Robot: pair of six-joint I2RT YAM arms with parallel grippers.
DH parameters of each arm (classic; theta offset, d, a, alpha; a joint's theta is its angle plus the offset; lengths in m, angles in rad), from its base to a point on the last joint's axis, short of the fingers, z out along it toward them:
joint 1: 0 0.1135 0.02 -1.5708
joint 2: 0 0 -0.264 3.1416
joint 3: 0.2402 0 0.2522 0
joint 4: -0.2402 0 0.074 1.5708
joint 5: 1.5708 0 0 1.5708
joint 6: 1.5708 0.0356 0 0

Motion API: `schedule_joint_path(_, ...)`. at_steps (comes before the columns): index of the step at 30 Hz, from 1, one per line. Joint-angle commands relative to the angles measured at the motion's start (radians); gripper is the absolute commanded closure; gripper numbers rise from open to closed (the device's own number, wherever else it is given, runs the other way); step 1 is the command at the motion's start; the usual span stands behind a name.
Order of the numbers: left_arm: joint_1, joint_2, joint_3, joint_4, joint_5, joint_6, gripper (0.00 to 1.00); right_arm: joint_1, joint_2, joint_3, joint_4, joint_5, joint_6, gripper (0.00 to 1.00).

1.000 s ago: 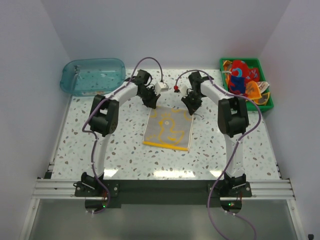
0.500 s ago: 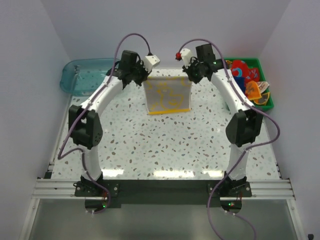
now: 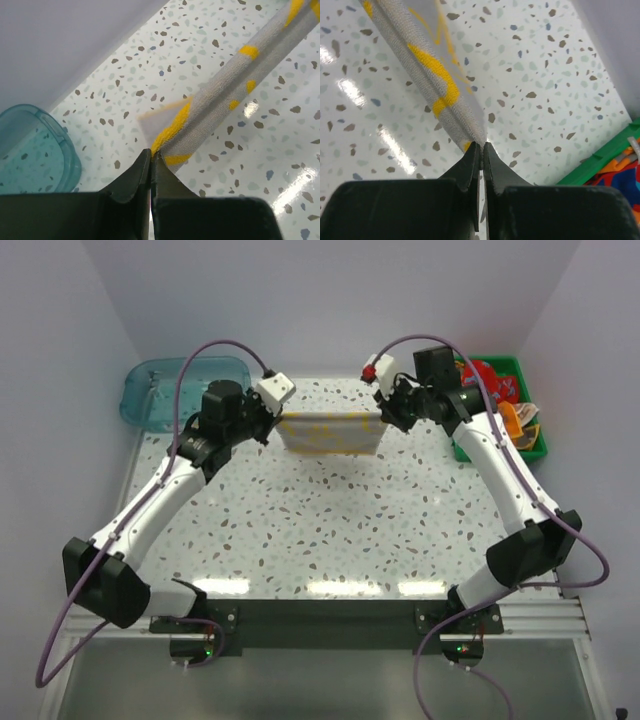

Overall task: Fold and stack the towels
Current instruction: Fold the towel

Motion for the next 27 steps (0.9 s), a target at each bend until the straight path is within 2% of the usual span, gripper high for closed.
schedule_joint_path(1, 0.005, -0.122, -0.05, 0.028, -0.094, -0.056, 1.0, -0.006, -0.077, -0.027, -0.13, -0.037, -0.044, 1.0)
schedule_joint_path(4, 0.005, -0.142, -0.055, 0.005, -0.102, -0.073, 1.0, -0.006, -0.092, -0.04, -0.153, -0.042, -0.052, 1.0)
schedule_joint_path(7, 0.006, -0.082, -0.058, 0.011, -0.14, -0.085, 1.0, -0.008, -0.042, -0.057, -0.124, -0.033, -0.053, 1.0)
schedule_joint_path(14, 0.029, 0.323, 0.074, 0.023, -0.212, -0.116, 1.0, -0.009, 0.256, 0.005, -0.016, 0.013, -0.044, 1.0)
schedule_joint_path(19, 0.066, 0.526, 0.22, 0.028, -0.165, -0.119, 1.0, -0.011, 0.472, 0.125, 0.018, 0.038, -0.027, 1.0)
schedule_joint_path(22, 0.076, 0.596, 0.28, 0.014, -0.134, -0.113, 1.0, -0.011, 0.503, 0.144, 0.028, 0.064, -0.024, 1.0)
schedule_joint_path(27, 0.079, 0.59, 0.248, 0.029, -0.117, -0.102, 1.0, -0.011, 0.448, 0.05, 0.071, 0.07, -0.027, 1.0)
